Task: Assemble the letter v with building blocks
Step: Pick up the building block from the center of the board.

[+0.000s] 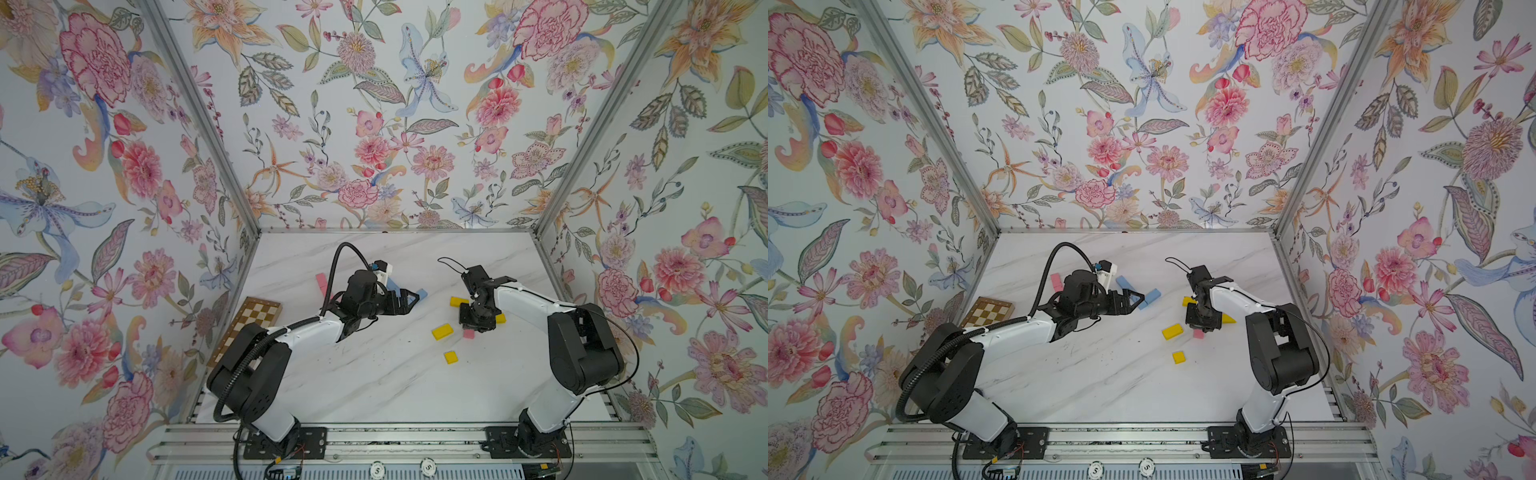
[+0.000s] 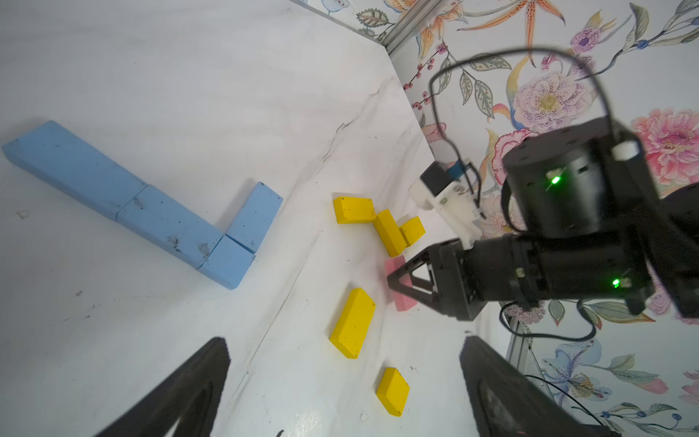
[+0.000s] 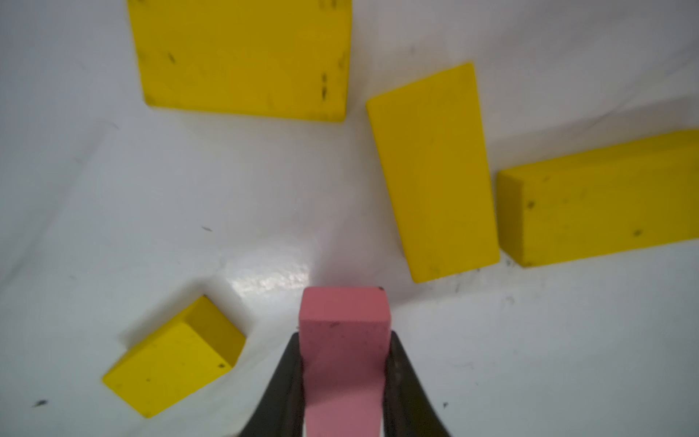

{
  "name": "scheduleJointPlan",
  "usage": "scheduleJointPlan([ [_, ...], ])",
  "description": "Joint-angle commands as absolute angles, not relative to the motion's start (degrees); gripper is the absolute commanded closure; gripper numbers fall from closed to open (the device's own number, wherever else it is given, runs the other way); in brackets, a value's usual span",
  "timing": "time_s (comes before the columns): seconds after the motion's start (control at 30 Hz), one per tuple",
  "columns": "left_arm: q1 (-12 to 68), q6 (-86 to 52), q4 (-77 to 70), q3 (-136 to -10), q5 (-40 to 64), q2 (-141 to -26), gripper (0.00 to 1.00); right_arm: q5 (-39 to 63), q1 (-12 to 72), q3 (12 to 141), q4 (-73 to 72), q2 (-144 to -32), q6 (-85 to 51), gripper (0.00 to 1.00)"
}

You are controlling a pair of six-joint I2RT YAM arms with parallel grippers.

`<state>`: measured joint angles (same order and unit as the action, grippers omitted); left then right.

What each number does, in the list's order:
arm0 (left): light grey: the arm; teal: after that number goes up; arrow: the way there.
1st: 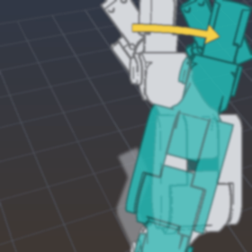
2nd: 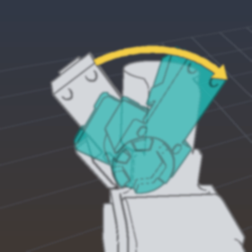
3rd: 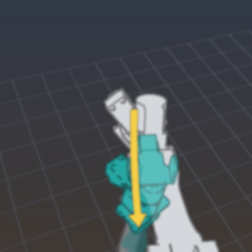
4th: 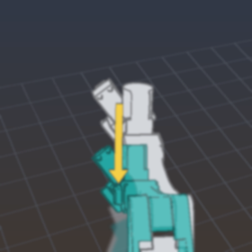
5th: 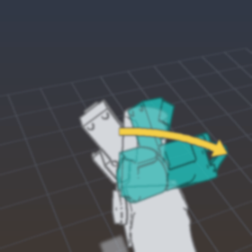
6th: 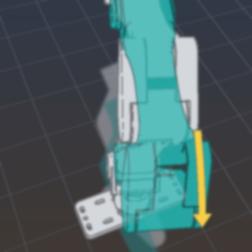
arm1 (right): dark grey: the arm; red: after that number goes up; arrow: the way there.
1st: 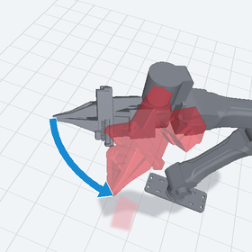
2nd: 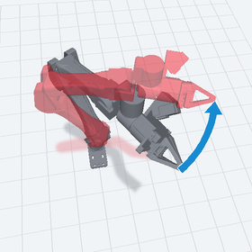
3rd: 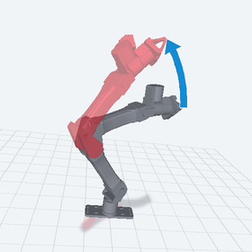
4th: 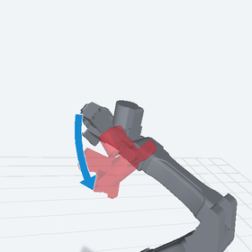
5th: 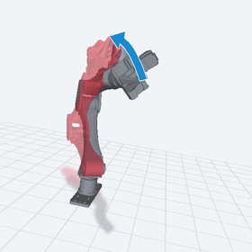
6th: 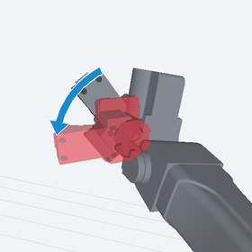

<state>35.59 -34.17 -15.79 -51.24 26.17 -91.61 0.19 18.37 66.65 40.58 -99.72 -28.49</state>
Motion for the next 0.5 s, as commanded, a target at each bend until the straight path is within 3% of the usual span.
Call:
scheduleJointPlan([
  [0.0, 35.42, -26.96, -8.49, -56.21, 21.92, -90.22, 0.01, 2.96, 16.20, 76.80, 39.73, -103.03, -32.88, 0.78],
  [0.23, 35.49, -13.55, 6.95, -66.97, 6.26, -92.94, 0.01, 5.95, 15.81, 95.49, 38.26, -116.72, -43.97, 0.79],
  [0.47, 35.57, -7.19, 13.18, -73.50, -1.37, -96.72, 0.01, 4.52, 18.18, 102.48, 35.81, -125.39, -52.86, 0.77],
])
